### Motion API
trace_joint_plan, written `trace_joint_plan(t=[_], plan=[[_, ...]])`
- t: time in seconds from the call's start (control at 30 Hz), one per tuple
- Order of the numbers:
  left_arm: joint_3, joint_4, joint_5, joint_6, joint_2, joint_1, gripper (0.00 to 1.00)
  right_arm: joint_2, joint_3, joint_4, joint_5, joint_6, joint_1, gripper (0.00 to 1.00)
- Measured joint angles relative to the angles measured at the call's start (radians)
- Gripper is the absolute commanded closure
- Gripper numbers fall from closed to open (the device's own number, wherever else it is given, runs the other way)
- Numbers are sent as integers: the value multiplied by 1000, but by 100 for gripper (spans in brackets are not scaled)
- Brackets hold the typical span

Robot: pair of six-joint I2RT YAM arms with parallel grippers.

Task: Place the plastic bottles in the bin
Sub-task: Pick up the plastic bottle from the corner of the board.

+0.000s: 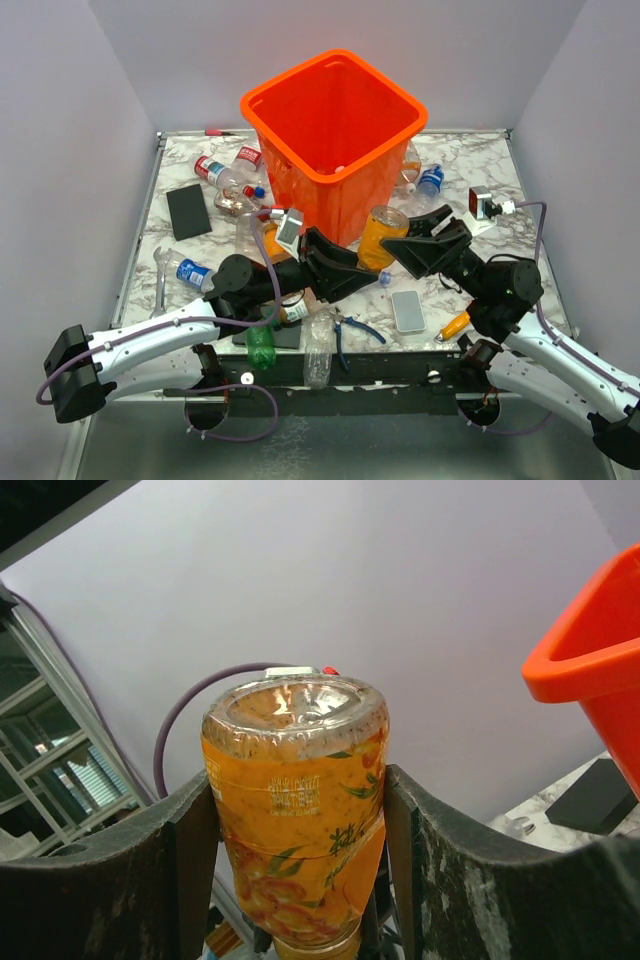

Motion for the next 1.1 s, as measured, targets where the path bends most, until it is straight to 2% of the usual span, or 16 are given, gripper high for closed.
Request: trace_joint_plan(t=[0.03,0.1,0.13,0.2,0.33,0.43,0.57,0.7,0.9,1.1], plan=[[1,1,5,5,2,0,100,0,0,0,-1,0,0,44],[2,1,13,5,5,0,100,0,0,-5,-5,0,0,18],[2,0,17,7,6,0,100,0,2,-13,-10,-3,0,10],[3,-11,20,19,4,0,100,0,24,-68,-39,-9,0,1],[15,-134,7,111,-60,0,100,-9,125,-283,-78,-64,0,0],[76,-322,-34,244,-140,0,100,-35,255,-513,-85,-148,0,0],[230,-608,-101,502,-218,0,100,-73,451,-819,-83,-283,0,0],[280,-797,-99,756,-255,0,100,-50,642,-1069,-79,-394,0,0],[277,-1047,-106,1073,-188,-9,100,10,665,-1304,-79,-442,0,0],[282,-1168,-169,1303,-161,-43,100,64,634,-1461,-79,-460,0,0]])
